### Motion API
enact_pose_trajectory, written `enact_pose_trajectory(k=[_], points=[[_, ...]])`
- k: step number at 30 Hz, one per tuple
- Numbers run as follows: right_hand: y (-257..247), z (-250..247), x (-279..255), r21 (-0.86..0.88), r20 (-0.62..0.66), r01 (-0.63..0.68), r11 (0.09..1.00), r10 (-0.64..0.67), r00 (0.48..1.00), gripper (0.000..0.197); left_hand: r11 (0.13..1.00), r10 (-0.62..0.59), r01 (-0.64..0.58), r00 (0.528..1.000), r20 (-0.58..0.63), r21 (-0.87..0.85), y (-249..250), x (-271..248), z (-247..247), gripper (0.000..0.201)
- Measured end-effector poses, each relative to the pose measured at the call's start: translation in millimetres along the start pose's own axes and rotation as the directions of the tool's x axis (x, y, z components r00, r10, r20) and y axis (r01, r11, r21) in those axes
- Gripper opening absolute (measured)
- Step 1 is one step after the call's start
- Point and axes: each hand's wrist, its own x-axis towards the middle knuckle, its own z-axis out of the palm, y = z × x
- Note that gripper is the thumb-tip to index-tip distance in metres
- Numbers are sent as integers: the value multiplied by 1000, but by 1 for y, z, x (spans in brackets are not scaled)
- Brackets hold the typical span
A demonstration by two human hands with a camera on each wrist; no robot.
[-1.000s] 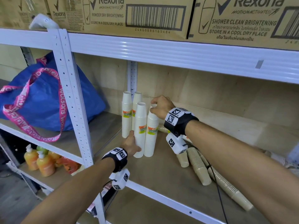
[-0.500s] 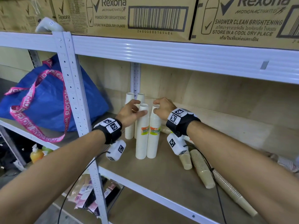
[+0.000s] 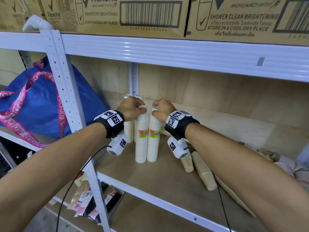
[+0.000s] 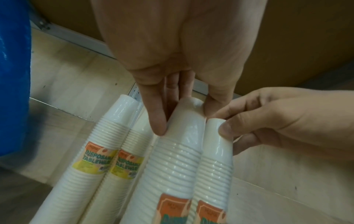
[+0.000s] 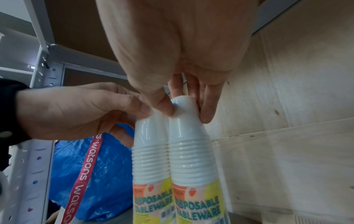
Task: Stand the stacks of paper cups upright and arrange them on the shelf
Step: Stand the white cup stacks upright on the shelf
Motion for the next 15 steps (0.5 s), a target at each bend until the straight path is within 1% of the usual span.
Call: enact_pose_trajectory(k=[6,9,15], points=[[1,0,2,-5,-1,-8,1000,8,1000,46,1000,-7,7,1000,22,26,5,3,-2,41],[0,-1,3,-11,17,-10,1000,11,1000,45,999,-9,7,999,43,38,5,5,-4,40],[-2,-2,10,4,47,1,1000,-1,999,43,993,-18,12,998,52,121,6,12,-12,36]])
